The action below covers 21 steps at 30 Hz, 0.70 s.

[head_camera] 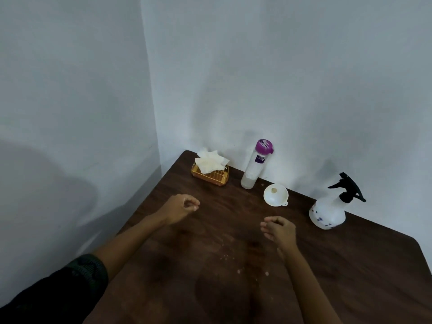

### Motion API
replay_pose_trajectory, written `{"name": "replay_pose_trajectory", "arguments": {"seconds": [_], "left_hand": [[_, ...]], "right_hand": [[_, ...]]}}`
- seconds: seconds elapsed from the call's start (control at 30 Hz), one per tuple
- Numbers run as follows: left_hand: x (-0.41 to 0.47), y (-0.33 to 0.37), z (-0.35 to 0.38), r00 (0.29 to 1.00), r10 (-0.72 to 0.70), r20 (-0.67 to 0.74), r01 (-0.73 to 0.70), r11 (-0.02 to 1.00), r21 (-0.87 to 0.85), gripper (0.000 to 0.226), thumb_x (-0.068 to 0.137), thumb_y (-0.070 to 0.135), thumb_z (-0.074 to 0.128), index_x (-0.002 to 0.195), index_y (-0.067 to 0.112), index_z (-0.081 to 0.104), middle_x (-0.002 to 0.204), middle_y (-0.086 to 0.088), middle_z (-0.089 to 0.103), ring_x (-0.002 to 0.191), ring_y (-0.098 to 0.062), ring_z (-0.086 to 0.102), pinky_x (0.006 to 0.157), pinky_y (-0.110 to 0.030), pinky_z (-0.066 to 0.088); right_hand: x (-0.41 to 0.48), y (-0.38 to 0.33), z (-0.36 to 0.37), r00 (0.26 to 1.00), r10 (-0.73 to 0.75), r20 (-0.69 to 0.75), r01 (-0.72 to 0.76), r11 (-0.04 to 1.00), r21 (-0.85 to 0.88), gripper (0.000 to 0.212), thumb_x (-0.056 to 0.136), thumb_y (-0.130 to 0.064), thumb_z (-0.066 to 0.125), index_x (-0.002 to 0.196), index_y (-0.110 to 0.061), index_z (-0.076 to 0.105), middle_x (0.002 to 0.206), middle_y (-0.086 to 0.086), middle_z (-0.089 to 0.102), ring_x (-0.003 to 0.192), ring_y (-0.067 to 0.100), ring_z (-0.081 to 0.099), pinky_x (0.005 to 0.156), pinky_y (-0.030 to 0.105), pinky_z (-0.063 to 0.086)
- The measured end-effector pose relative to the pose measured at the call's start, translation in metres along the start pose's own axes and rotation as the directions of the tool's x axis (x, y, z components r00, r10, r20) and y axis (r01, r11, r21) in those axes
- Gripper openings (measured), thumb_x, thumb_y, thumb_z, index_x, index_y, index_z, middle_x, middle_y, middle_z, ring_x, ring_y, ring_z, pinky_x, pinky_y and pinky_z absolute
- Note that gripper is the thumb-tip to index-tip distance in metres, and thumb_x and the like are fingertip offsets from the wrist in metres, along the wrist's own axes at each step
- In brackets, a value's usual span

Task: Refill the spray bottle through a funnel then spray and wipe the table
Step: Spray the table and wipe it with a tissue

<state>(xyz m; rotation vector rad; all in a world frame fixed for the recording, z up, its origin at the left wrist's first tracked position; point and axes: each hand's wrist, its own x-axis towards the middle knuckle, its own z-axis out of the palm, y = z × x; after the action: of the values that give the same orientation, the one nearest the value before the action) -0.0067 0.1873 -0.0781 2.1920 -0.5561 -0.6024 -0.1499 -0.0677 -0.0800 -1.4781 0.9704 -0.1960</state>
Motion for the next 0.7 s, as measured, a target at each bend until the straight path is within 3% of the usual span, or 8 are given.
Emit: {"name": "replay_pose_trajectory", "arguments": {"seconds": [0.1,0.23,0.3,0.37,0.53,0.7], "left_hand": [[0.027,0.001,-0.017,0.999,0.017,-0.042,-0.018,1.0,-0.013,0.026,0.092,0.016,0.057,0.118,0.011,0.062,0.119,-0.006,0.064,0.104,-0.012,0.058,0.089,-0.021,0.044],[0.076,0.004,-0.039,0.971,0.055,-0.232,-0.058,0.998,-0.005,0.029,0.093,0.013,0.054,0.121,0.009,0.06,0.121,-0.008,0.063,0.109,-0.019,0.059,0.088,-0.023,0.044],[0.102,0.007,-0.049,0.945,0.102,-0.31,-0.094,0.995,0.04,0.032,0.091,0.01,0.054,0.122,0.008,0.059,0.122,-0.011,0.061,0.11,-0.023,0.058,0.091,-0.028,0.046],[0.122,0.011,-0.056,0.932,0.178,-0.317,-0.134,0.979,0.156,0.035,0.09,0.007,0.051,0.124,0.01,0.057,0.127,-0.011,0.056,0.115,-0.027,0.053,0.097,-0.034,0.046],[0.151,0.022,-0.059,0.962,0.27,0.041,-0.243,0.779,0.578,0.054,0.089,0.006,0.048,0.14,0.023,0.04,0.148,-0.001,0.032,0.131,-0.029,0.032,0.108,-0.045,0.031],[0.173,0.022,-0.063,0.954,0.236,0.186,-0.293,0.596,0.747,0.052,0.091,0.012,0.048,0.139,0.03,0.042,0.153,0.0,0.024,0.138,-0.028,0.021,0.111,-0.047,0.019]], "right_hand": [[0.009,-0.021,0.045,0.996,-0.019,0.091,0.025,0.998,-0.062,0.01,0.087,0.001,0.054,0.088,-0.004,0.063,0.081,0.011,0.067,0.073,0.02,0.064,0.066,0.027,0.05],[0.038,-0.054,0.104,0.991,-0.057,0.123,0.068,0.995,-0.079,0.01,0.089,-0.007,0.056,0.085,-0.014,0.062,0.09,0.01,0.065,0.083,0.018,0.062,0.069,0.026,0.051],[0.055,-0.068,0.128,0.994,-0.042,0.103,0.046,0.998,-0.032,0.006,0.09,-0.011,0.055,0.093,-0.011,0.061,0.092,0.01,0.063,0.082,0.018,0.06,0.071,0.029,0.051],[0.069,-0.076,0.149,0.997,0.015,0.073,-0.017,0.999,0.03,0.019,0.09,-0.018,0.056,0.105,-0.006,0.057,0.089,0.009,0.06,0.077,0.019,0.059,0.068,0.03,0.05],[0.086,-0.081,0.183,0.984,0.179,-0.007,-0.176,0.973,0.151,0.038,0.085,-0.031,0.064,0.11,-0.007,0.047,0.099,0.011,0.057,0.076,0.022,0.058,0.063,0.035,0.049],[0.09,-0.082,0.199,0.977,0.203,-0.06,-0.182,0.951,0.251,0.015,0.084,-0.006,0.063,0.083,-0.01,0.049,0.099,0.014,0.059,0.084,0.026,0.061,0.061,0.033,0.05]]}}
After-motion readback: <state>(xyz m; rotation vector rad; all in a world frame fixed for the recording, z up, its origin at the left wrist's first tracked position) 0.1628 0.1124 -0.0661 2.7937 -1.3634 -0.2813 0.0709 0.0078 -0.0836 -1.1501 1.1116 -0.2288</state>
